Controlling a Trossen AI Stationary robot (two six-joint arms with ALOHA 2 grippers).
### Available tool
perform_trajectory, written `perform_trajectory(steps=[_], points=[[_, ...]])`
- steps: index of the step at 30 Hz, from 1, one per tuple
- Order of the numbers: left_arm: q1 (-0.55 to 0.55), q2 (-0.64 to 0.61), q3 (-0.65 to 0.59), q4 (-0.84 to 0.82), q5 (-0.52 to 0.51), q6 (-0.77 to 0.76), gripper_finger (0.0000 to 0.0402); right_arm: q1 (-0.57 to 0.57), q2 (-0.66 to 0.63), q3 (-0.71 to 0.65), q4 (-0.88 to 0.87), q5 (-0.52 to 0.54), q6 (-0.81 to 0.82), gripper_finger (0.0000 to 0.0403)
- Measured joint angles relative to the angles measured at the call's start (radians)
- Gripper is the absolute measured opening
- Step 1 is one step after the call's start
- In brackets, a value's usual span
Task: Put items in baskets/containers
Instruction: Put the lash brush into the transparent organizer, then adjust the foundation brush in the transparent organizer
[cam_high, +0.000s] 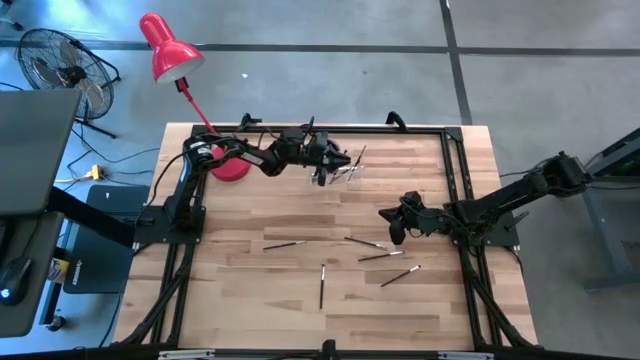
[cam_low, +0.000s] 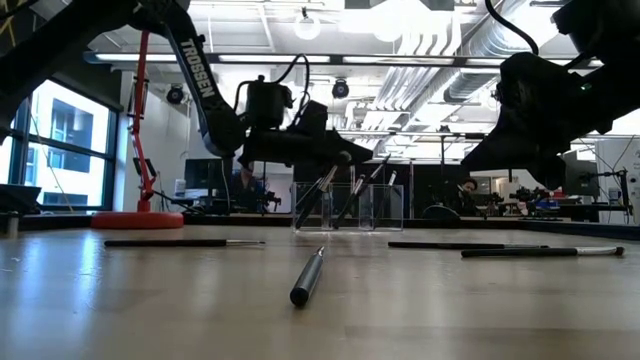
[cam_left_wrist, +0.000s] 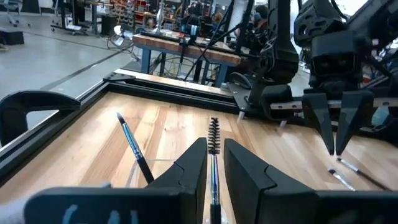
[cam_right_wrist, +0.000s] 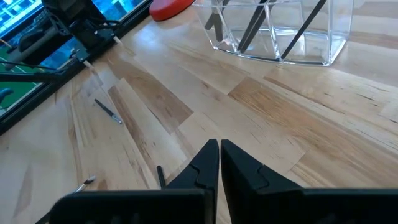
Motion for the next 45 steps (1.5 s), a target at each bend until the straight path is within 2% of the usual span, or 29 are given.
perform_trajectory(steps=[3, 10, 18, 23, 28, 31, 35, 38, 41, 45], points=[[0.0, 0.001, 0.013, 0.0, 0.002, -0.029, 0.0055, 0.0, 0.0, 0.0, 0.0, -0.003, 0.0, 0.0012], [-0.001, -0.051, 0.049, 0.001, 0.084, -0.03, 0.0055, 0.0, 0.0, 0.0, 0.0, -0.003, 0.0, 0.0012], [0.0, -0.134, 0.051, -0.013, 0.084, -0.03, 0.0056, 0.0, 0.0, 0.0, 0.0, -0.022, -0.005, 0.0012], [-0.012, -0.22, 0.051, -0.161, 0.07, -0.073, 0.0056, 0.0, 0.0, 0.0, 0.0, -0.094, -0.011, 0.0012], [-0.078, -0.366, 0.052, -0.43, -0.048, -0.075, 0.0056, 0.0, 0.0, 0.0, -0.008, -0.156, -0.011, 0.0012], [-0.15, -0.442, 0.053, -0.612, -0.197, -0.072, 0.0056, 0.0, 0.0, 0.0, -0.009, -0.198, -0.008, 0.0012], [-0.247, -0.52, 0.052, -0.83, -0.348, -0.139, 0.0056, 0.001, 0.0, 0.0, -0.008, -0.263, -0.004, 0.0012], [-0.314, -0.55, 0.051, -0.974, -0.398, -0.213, 0.0056, 0.001, 0.0, 0.0, -0.008, -0.282, 0.022, 0.0012], [-0.38, -0.558, 0.038, -1.033, -0.438, -0.258, 0.0056, 0.001, 0.0, 0.0, -0.007, -0.282, 0.024, 0.0008], [-0.465, -0.568, -0.086, -1.039, -0.51, -0.395, 0.0056, 0.001, 0.0, 0.0, 0.007, -0.294, -0.024, 0.0002]])
